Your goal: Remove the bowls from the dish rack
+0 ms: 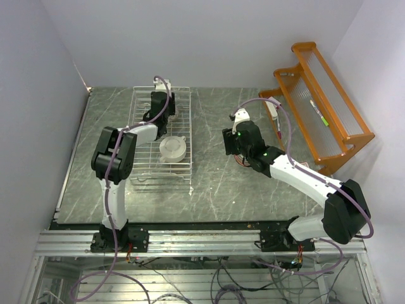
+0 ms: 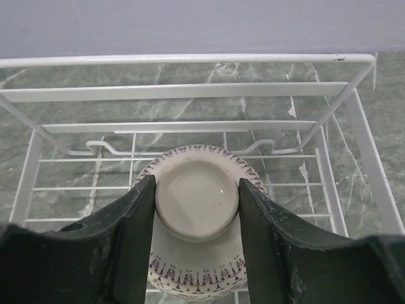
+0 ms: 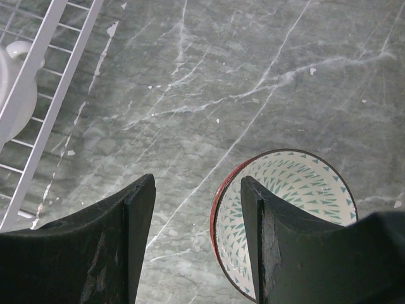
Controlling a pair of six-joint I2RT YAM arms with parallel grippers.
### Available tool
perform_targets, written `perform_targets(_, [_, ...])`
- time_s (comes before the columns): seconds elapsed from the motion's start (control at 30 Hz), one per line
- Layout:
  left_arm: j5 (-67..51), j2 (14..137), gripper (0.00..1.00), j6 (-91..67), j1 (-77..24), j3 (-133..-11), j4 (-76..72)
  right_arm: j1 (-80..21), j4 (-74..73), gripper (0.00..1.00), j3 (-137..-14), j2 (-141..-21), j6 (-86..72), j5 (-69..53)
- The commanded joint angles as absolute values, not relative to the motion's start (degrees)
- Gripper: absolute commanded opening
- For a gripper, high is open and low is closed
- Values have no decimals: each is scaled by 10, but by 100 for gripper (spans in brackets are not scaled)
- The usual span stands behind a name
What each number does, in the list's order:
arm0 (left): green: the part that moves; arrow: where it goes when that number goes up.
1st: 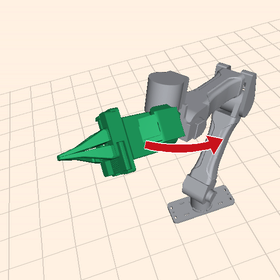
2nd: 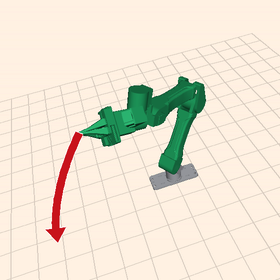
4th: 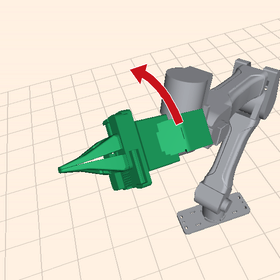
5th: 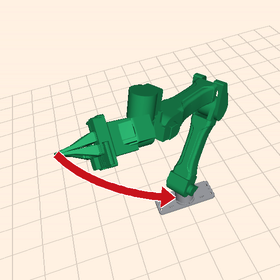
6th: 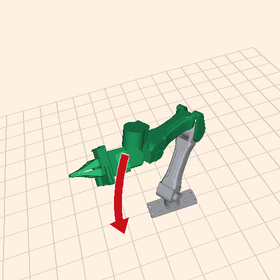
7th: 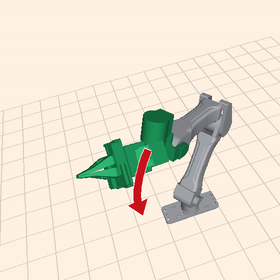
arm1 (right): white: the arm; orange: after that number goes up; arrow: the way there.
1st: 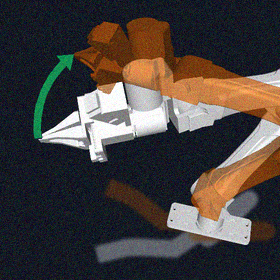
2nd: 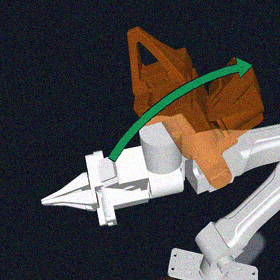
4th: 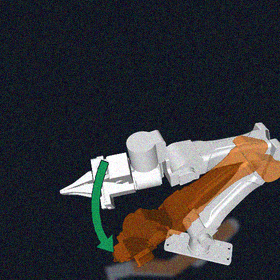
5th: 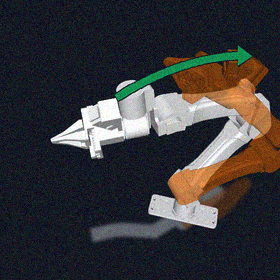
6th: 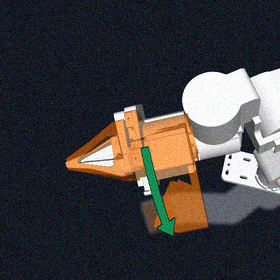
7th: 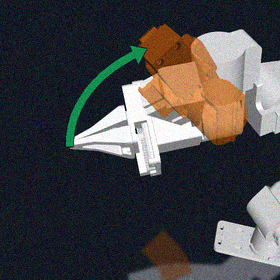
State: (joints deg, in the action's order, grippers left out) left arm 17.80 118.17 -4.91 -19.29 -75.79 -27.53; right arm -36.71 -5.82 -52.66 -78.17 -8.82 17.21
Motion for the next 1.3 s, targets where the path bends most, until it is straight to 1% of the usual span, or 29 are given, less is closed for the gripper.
perform_targets(0.0, [172, 1120, 7, -66, -184, -751, -303, -364, -47, 56, -518, -782, -97, 163])
perform_targets(0.17, [146, 1089, 7, -96, -174, -728, -311, -364, -40, 56, -524, -789, -107, 140])
perform_targets(0.33, [80, 1052, 7, -166, -143, -698, -323, -364, -36, 56, -533, -793, -114, 137])
perform_targets(0.6, [-19, 978, 7, -256, -107, -627, -352, -364, -39, 56, -568, -796, -131, 81])
perform_targets(0.73, [-77, 943, 7, -312, -95, -584, -390, -363, -25, 56, -591, -797, -145, 30])
perform_targets(0.93, [-128, 904, 7, -402, -87, -527, -459, -353, -5, 57, -642, -825, -198, -90])
perform_targets(1.03, [-152, 895, 7, -442, -84, -508, -497, -334, 47, 61, -641, -836, -253, -174])
perform_targets(1.07, [-163, 892, 7, -458, -84, -502, -511, -325, 72, 66, -634, -839, -278, -197])
perform_targets(1.13, [-179, 886, 7, -493, -83, -484, -550, -308, 152, 71, -613, -844, -337, -244])
perform_targets(1.27, [-194, 880, 7, -565, -83, -446, -644, -286, 294, 72, -577, -871, -439, -333])
